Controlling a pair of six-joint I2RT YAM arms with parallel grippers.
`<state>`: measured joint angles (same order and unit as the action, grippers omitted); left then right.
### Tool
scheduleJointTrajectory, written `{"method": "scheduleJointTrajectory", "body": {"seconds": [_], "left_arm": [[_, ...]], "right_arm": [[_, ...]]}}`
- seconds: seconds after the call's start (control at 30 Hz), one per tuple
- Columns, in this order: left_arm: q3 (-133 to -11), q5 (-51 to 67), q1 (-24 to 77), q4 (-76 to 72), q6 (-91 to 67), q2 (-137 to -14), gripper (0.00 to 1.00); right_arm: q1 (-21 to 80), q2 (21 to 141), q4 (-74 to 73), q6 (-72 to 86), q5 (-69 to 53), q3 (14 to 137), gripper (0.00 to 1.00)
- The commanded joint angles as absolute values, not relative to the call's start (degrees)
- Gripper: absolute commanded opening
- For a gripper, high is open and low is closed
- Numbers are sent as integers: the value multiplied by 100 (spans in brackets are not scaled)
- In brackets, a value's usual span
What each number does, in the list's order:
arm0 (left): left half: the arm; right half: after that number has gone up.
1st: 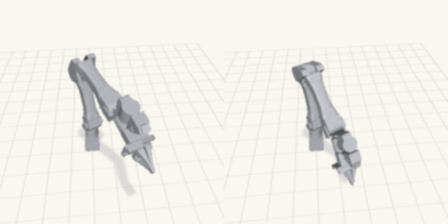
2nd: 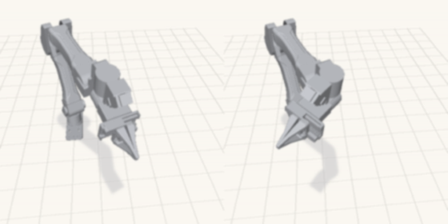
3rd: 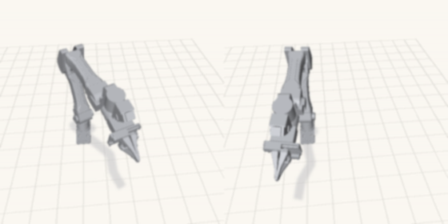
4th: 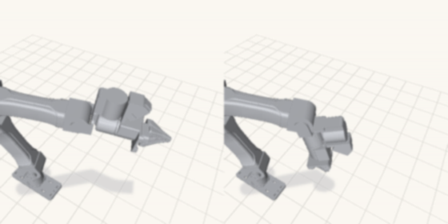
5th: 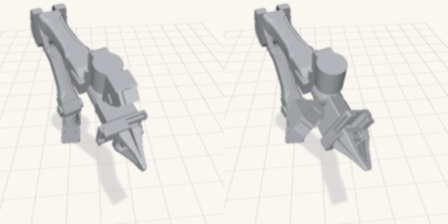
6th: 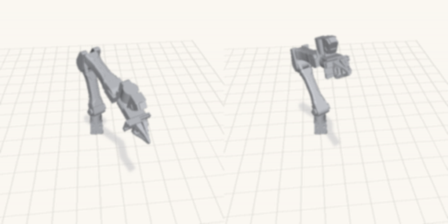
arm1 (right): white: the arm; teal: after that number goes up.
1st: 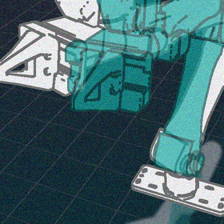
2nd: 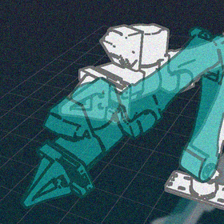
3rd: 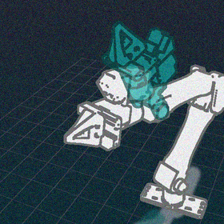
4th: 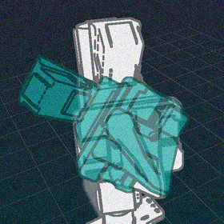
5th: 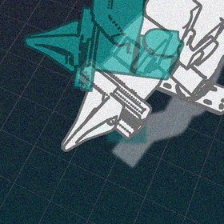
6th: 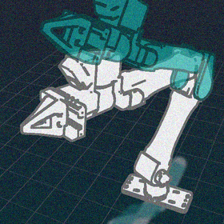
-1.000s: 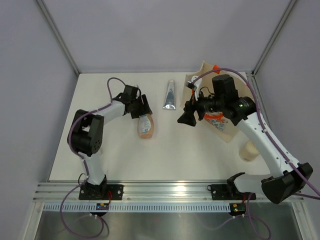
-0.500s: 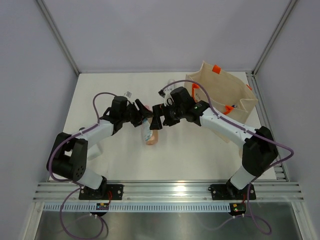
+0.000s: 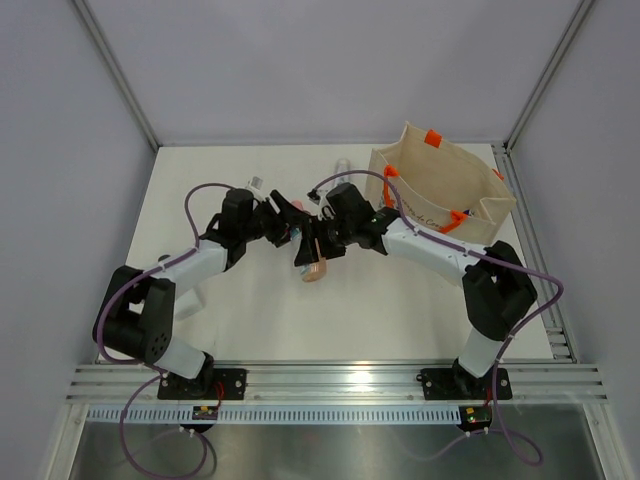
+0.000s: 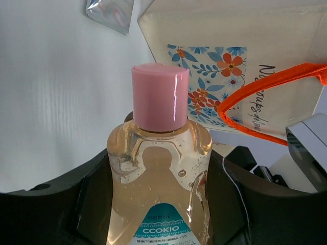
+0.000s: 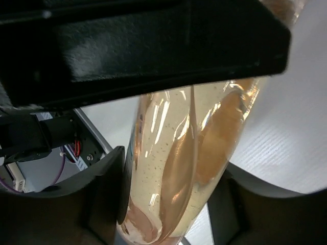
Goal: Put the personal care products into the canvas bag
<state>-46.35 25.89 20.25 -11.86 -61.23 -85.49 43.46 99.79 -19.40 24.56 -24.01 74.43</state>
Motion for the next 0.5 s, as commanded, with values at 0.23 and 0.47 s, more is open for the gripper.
{"method": "scheduleJointTrajectory", "body": {"seconds": [0.23,0.47], "left_arm": [[-4658,3883,2048,-3643,-7066,-8630,60],[-4816,4324,2048,-3509,-6734,-8605,99]], "right_arm": [[4280,9123,-1775,1225,-2206,7383,0],[3377,8807,-2327,212,-3636,7417,0]]}}
